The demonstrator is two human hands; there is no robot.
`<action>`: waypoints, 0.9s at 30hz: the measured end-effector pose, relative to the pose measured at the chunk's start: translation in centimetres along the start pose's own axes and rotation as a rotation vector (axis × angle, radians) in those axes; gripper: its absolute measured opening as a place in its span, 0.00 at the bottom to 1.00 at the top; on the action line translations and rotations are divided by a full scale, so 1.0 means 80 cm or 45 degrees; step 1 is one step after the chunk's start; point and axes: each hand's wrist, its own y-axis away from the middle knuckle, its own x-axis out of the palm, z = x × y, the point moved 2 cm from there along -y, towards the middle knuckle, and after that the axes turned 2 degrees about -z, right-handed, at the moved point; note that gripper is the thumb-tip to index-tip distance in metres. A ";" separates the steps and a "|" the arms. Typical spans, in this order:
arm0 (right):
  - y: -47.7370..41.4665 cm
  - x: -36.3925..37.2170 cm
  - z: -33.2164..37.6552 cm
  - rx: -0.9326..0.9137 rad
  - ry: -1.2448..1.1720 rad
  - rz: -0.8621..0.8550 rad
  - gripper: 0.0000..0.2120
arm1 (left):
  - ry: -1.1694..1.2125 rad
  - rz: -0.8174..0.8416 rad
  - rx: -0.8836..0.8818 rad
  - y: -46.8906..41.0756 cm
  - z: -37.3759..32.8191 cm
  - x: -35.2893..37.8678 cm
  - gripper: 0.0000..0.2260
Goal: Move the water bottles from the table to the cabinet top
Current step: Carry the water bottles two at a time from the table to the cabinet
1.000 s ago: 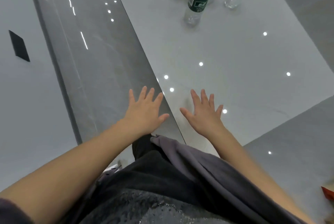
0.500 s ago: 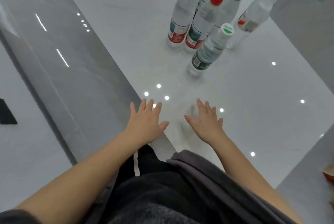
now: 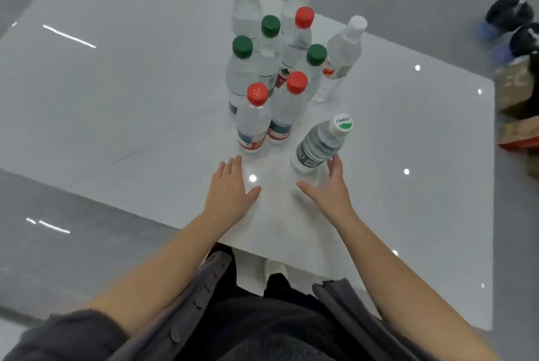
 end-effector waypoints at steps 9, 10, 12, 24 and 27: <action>-0.039 0.050 0.004 0.178 -0.243 -0.406 0.39 | 0.475 0.046 0.286 -0.093 0.020 -0.059 0.36; -0.044 0.053 0.002 0.191 -0.267 -0.454 0.37 | 0.556 0.083 0.310 -0.100 0.017 -0.062 0.33; -0.046 0.057 0.003 0.226 -0.309 -0.521 0.35 | 0.629 0.153 0.348 -0.113 0.011 -0.068 0.31; 0.030 0.100 -0.026 0.325 -0.395 -0.619 0.31 | 0.589 0.261 0.402 -0.107 0.043 -0.055 0.29; 0.029 0.104 -0.026 0.322 -0.389 -0.635 0.31 | 0.558 0.261 0.378 -0.109 0.044 -0.045 0.30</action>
